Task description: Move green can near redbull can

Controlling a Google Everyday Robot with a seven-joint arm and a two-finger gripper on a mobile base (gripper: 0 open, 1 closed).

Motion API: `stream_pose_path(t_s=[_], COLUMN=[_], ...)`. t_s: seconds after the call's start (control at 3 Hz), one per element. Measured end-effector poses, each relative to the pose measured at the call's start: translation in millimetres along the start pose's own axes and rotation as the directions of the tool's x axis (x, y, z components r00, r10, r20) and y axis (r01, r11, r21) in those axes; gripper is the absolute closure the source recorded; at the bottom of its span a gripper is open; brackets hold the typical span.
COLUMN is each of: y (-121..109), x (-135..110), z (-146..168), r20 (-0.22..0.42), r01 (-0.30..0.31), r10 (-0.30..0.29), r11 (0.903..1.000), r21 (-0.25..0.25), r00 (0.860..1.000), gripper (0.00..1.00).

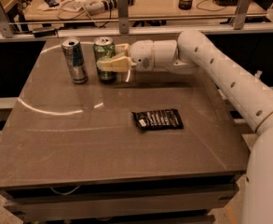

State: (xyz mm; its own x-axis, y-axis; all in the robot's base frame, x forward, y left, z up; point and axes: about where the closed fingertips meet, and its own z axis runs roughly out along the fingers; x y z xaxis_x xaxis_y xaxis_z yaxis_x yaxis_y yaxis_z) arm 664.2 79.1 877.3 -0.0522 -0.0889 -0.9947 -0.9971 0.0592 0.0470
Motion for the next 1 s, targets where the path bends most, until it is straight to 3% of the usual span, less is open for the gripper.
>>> stream_pose_path(t_s=[0.67,1.0], y=[10.3,11.3], x=[1.8,1.4], z=[19.3,21.9], r20=[0.022,0.022], r01=[0.010,0.010], r10=[-0.009,-0.009], r11=[0.9983,0.9981], r21=[-0.057,-0.062], r00=[1.000,1.000], gripper=[1.00,0.83])
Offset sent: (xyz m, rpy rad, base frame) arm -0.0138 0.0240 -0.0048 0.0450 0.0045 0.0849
